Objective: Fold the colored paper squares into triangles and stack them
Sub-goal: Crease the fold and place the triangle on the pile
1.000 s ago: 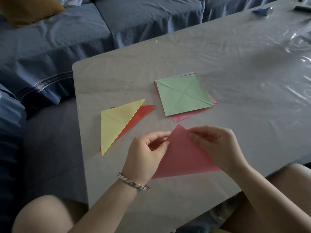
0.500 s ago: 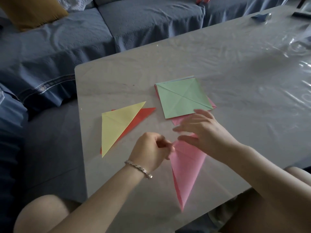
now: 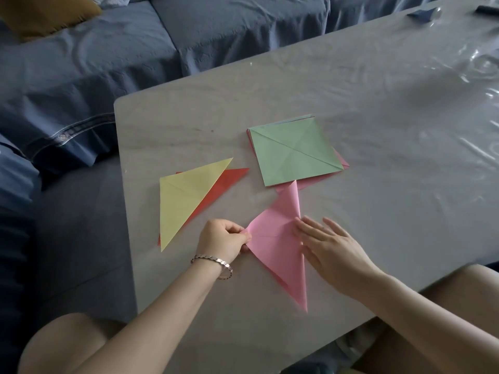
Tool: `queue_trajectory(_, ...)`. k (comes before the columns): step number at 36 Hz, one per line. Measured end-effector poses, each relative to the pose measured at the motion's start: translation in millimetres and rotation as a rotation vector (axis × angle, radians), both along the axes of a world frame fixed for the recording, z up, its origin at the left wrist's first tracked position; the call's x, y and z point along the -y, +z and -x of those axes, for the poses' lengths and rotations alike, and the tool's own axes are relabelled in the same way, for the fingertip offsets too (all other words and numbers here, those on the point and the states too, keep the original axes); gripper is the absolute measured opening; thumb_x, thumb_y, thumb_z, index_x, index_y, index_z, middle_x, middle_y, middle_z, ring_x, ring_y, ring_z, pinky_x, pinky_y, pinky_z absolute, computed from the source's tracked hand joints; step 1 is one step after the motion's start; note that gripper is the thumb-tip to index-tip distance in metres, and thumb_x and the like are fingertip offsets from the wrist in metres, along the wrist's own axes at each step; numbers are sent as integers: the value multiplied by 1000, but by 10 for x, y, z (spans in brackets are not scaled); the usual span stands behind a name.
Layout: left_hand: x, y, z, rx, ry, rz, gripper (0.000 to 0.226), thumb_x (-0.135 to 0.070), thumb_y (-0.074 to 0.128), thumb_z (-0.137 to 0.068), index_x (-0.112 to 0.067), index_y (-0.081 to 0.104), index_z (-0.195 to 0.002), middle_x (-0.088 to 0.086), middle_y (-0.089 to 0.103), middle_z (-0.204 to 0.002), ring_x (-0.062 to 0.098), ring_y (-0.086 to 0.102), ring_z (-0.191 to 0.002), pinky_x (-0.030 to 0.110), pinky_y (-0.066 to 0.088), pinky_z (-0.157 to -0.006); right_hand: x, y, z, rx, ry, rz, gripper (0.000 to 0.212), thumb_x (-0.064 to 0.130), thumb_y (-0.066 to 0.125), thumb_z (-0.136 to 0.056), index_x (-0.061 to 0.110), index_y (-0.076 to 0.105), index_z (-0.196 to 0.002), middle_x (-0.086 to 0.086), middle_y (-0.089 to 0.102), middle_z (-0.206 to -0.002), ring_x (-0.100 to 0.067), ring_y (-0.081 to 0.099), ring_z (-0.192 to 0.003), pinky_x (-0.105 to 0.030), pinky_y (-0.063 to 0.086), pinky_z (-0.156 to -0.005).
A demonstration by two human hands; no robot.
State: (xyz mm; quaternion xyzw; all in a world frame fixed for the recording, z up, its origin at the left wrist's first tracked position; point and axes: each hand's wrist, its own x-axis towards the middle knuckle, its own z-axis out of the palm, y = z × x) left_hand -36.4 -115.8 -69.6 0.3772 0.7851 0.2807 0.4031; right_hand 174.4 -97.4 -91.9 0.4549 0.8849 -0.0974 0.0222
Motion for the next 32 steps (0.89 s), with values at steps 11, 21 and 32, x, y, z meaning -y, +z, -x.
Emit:
queue_trajectory(11,-3,-35,11,5,13,1,23,-8,71,-72,-18,65,-53,-2,64,-50,21,65,-58,35,57,-70,-505,41,280,-41,-129,-47,48,35,28,-98,10,44,-136,-3,38,-146,-21,29,-138,-38,25,-110)
queue_trajectory(21,-4,-34,8,16,7,1,23,-8,71,-72,-17,65,-52,-4,62,-45,15,62,-54,34,57,-71,-656,89,252,-10,-143,75,64,47,36,-96,16,14,-148,4,6,-157,-12,1,-144,-28,4,-113)
queue_trajectory(32,6,-48,13,15,0,-5,22,-7,70,-74,-17,64,-55,-6,61,-43,20,62,-58,35,56,-71,-254,63,-14,19,-31,186,120,83,46,-62,15,-3,-148,4,-12,-156,-7,-20,-139,-28,-13,-111)
